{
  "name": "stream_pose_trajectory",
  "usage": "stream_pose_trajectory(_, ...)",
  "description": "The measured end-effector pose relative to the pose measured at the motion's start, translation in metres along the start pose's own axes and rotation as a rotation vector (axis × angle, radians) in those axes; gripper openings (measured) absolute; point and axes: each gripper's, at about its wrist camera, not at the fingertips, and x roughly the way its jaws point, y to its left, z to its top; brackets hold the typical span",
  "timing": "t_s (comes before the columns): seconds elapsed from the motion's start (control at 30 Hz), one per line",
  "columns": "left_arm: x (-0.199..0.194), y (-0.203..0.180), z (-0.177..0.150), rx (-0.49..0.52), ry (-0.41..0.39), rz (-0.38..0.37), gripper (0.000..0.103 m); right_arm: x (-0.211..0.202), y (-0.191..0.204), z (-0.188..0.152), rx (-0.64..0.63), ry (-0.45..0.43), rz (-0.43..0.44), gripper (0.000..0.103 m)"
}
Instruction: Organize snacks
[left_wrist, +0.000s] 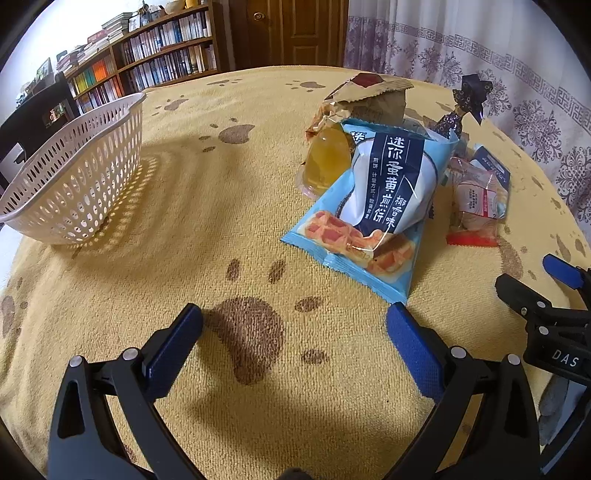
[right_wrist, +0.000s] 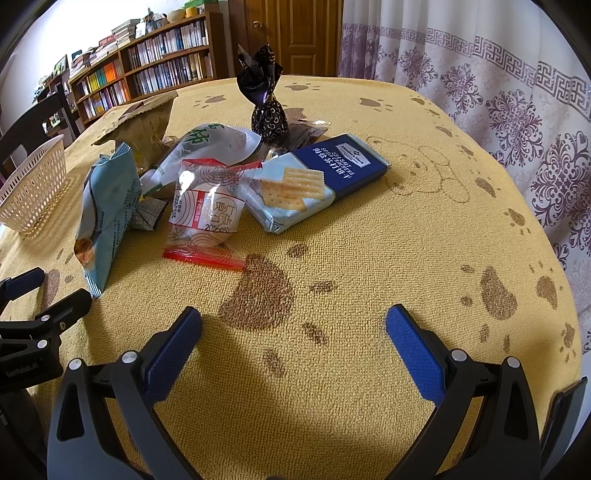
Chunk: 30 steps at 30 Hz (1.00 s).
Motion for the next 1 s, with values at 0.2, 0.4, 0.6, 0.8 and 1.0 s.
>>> stream_pose_trajectory(0.2,-0.0022,-0.0016,-0.0028,-0.001,-0.008,0.017,0.101,-0.0007,-0.0013,-0.0012,0.004,-0.005,0.009,0.098)
stream_pose_trajectory(0.4,-0.0026,0.0011,-0.004,-0.004,-0.007,0.007,0.101,-0.0001,-0.0016,0.0003,-0.002,-0.001,0.007,0.098)
stream_pose_trajectory(0.6,-0.0023,0.0013,-0.0036,-0.004,-0.007,0.008,0.101,-0.0003,-0.0013,0.0,-0.002,-0.002,0.007,0.098)
stream_pose_trajectory(0.8,-0.0023,0.0013,-0.0036,-0.004,-0.007,0.008,0.101,-0.0004,-0.0013,0.0,-0.002,-0.001,0.007,0.098)
stream_pose_trajectory(1.0,-0.0022,0.0012,-0.0036,-0.004,-0.007,0.008,0.101,-0.0003,-0.0013,0.0001,-0.002,-0.001,0.007,0.098)
